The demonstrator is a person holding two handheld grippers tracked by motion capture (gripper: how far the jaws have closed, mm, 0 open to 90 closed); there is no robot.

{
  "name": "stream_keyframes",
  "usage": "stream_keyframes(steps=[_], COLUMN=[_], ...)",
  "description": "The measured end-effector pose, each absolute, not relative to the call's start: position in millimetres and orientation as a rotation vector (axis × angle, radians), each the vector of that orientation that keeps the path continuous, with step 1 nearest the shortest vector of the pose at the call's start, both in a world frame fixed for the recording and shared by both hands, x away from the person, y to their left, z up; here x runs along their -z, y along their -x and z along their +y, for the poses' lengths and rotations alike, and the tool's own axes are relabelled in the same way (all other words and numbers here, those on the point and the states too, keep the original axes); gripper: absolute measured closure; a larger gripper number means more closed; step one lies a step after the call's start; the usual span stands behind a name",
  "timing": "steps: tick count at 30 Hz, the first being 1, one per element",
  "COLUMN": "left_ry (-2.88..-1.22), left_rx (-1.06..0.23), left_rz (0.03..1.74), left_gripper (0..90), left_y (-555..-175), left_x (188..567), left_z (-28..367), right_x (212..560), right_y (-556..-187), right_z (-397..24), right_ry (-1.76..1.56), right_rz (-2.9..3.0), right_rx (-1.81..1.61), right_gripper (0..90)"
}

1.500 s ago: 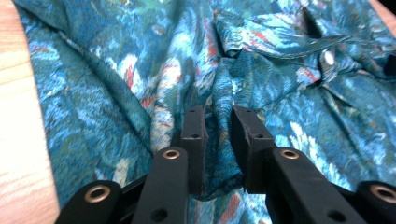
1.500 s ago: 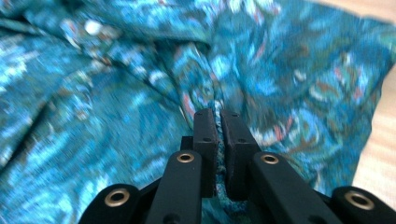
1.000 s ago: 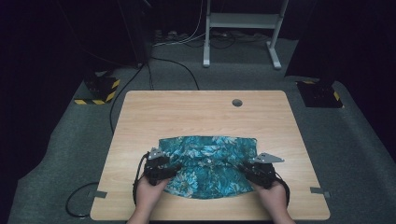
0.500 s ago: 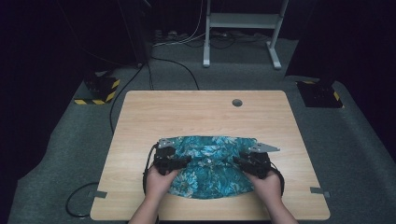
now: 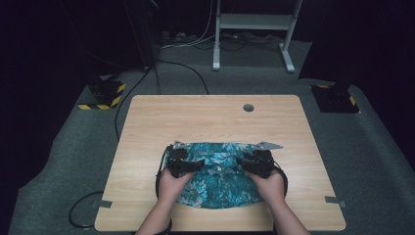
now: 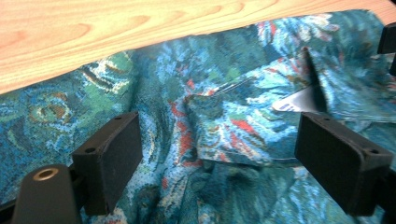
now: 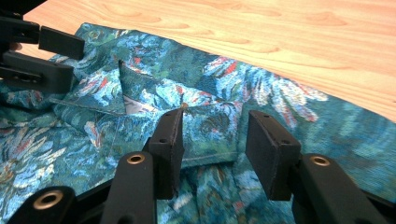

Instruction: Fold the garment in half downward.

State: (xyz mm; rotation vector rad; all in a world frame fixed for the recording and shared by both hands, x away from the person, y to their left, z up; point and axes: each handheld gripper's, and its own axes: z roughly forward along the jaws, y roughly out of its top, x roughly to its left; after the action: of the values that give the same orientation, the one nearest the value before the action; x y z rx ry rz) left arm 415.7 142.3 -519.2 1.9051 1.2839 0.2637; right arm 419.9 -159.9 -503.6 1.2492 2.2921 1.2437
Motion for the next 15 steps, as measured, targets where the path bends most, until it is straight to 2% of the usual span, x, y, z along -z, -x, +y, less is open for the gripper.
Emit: stream_keyframes(steps=[7,15], left_ry=[-1.943,-1.986], left_rx=[-0.279,-0.341], left_rz=[1.303,1.288], left_gripper=[26.2,31.4], left_y=[-418,-414], left_x=[526,531], left_z=[139,134], right_x=[518,528], right_y=[-428,-429], right_z=[-154,-153], right_ry=[-1.300,-1.317], right_rz=[2.319,2.334], right_rx=[-1.190,-1.168], right_gripper=[56.4,55.2])
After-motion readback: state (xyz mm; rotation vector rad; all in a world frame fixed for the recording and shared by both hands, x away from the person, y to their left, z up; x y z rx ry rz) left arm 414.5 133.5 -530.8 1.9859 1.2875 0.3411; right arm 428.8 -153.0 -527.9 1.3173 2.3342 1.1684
